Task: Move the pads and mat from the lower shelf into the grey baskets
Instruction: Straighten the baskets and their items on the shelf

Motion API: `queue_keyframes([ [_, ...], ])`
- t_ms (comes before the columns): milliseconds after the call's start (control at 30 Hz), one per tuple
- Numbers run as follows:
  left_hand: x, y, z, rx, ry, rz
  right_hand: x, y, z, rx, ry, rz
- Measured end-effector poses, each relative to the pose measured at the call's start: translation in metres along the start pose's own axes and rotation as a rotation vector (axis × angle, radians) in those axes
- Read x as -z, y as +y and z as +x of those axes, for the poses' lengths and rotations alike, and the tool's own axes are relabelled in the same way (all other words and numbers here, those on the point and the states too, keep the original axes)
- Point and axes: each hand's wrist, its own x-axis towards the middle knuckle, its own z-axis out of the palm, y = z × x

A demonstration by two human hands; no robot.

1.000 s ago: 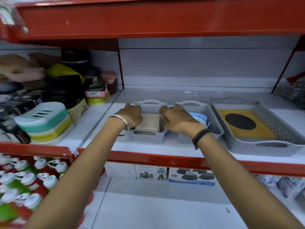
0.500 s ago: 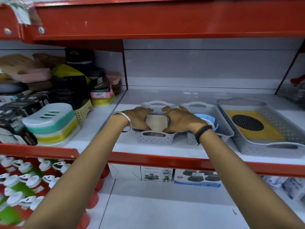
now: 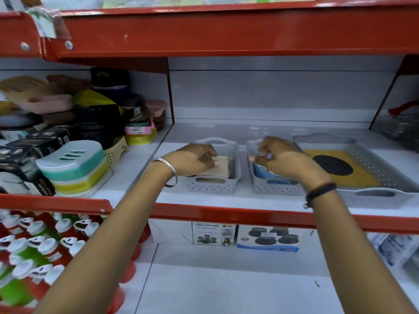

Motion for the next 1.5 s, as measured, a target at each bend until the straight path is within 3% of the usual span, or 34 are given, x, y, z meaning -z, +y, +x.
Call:
queue_keyframes([
  [100, -0.001, 0.013, -0.022, -0.067, -0.172, -0.011, 0.009, 0.017, -0.026, -0.113, -0.251, -0.122],
  [167, -0.003, 0.019, -0.03, -0.077, -0.179, 0.032, 0.007, 0.022, -0.032, -0.102, -0.294, -0.168],
  [333, -0.007, 0.027, -0.041, -0.047, -0.067, 0.034, 0.0, 0.026, -0.045, -0.023, -0.161, -0.08],
  [733, -0.01, 0.048, -0.079, -0.007, -0.069, 0.081, 0.005, 0.029, -0.087, 0.045, -0.167, -0.03],
  [833, -0.016, 0.078, -0.074, -0.046, 0.061, 0.057, 0.019, 0.046, -0.096, 0.064, 0.015, 0.066],
  [933, -0.037, 0.125, -0.061, -0.126, 0.087, -0.004, 0.033, 0.086, -0.108, 0.002, 0.228, 0.054],
  [1033, -0.067, 0.166, -0.045, -0.157, 0.055, -0.017, 0.04, 0.123, -0.122, -0.08, 0.174, 0.008],
  [1133, -0.092, 0.186, -0.036, -0.05, 0.052, -0.018, 0.041, 0.144, -0.132, -0.088, 0.096, -0.025],
  [1267, -0.107, 0.191, -0.032, 0.085, 0.127, -0.01, 0.044, 0.15, -0.135, -0.092, 0.103, -0.105],
  [1500, -0.104, 0.193, -0.032, 0.113, 0.106, -0.053, 0.043, 0.148, -0.155, -0.077, 0.137, -0.17],
])
